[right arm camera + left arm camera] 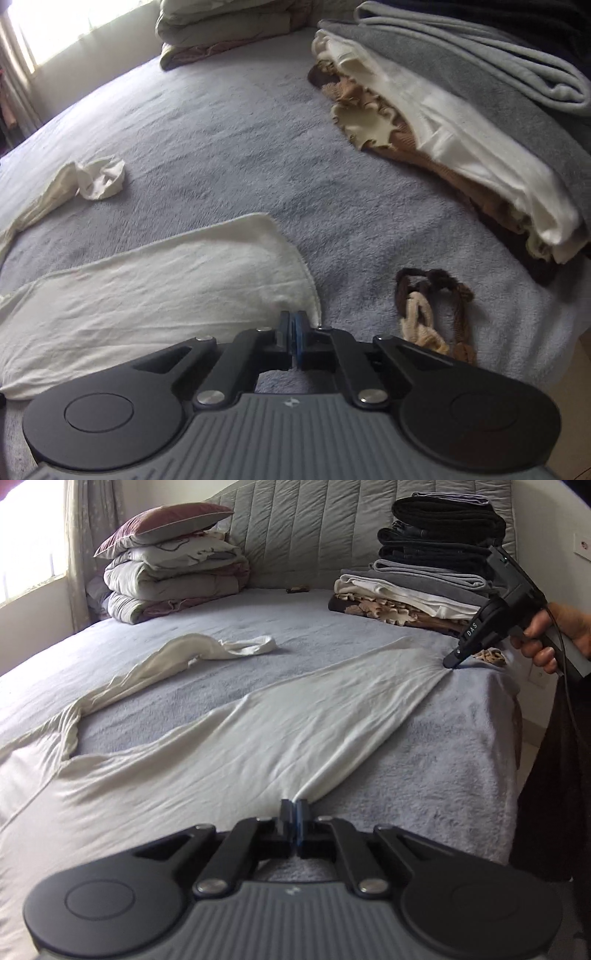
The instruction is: Fold clothes
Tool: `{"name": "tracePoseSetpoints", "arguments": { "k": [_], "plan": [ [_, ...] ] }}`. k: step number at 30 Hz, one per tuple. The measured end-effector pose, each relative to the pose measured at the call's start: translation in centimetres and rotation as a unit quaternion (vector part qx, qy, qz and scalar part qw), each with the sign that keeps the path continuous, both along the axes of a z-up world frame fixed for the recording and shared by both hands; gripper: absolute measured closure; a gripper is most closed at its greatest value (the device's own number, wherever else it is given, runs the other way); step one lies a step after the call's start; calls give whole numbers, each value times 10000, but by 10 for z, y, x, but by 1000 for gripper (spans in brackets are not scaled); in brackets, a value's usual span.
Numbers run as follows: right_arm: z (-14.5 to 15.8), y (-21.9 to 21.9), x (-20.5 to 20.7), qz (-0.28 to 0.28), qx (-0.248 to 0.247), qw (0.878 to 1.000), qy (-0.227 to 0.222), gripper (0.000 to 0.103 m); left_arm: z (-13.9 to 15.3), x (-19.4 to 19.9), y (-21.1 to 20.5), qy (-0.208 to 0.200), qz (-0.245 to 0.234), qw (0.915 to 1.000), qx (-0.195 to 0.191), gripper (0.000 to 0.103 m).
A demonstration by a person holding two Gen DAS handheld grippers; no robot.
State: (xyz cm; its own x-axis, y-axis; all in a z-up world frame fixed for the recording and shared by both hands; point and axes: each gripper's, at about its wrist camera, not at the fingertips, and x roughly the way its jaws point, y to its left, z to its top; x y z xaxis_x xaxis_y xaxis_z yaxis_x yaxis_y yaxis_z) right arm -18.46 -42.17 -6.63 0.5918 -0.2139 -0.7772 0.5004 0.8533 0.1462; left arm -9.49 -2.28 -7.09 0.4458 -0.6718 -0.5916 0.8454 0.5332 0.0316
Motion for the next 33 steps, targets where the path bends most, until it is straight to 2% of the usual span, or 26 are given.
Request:
{"name": "tracePoseSetpoints", "arguments": {
  "k": [4, 7, 10, 11, 13, 14, 15, 17, 22, 26, 30, 33],
  "plan": [
    [9, -10, -11, -147, -34, 9999, -24, 102, 10, 0, 10, 233, -67, 9994, -262, 102],
    [2, -12, -7, -179, -132, 9995, 218, 102, -1, -2, 5, 355, -203, 9992, -8, 102],
    [0, -6, -2, -64, -300, 9989, 351, 102, -7, -5, -1, 224, -256, 9993, 165, 101],
    [0, -5, -1, -52, -357, 9986, 378, 101, -4, -4, -1, 273, -252, 9992, 143, 97],
    [4, -6, -1, -101, -446, 9985, 288, 99, 2, -2, 3, 341, -296, 9990, 76, 84],
    [6, -7, -2, -130, -488, 9985, 208, 98, 6, -2, 5, 347, -320, 9989, 41, 74],
    [9, -6, -3, -133, -555, 9983, 127, 92, 9, -1, 7, 314, -334, 9989, 7, 69],
    [13, -2, -3, -94, -735, 9972, -34, 84, 16, 0, 12, 240, -337, 9991, -59, 67],
    [18, 14, 9, 310, -855, 9954, -306, 75, 22, 21, 36, 342, 107, 9992, -169, 65],
    [19, 34, 25, 686, -900, 9928, -402, 74, 15, 36, 62, 605, 594, 9962, -193, 65],
    [19, 53, 41, 907, -986, 9903, -380, 74, 1, 40, 92, 792, 941, 9924, -22, 65],
    [19, 67, 52, 1065, -957, 9889, -404, 74, 1, 38, 120, 976, 1111, 9889, -160, 65]
  ]
}}
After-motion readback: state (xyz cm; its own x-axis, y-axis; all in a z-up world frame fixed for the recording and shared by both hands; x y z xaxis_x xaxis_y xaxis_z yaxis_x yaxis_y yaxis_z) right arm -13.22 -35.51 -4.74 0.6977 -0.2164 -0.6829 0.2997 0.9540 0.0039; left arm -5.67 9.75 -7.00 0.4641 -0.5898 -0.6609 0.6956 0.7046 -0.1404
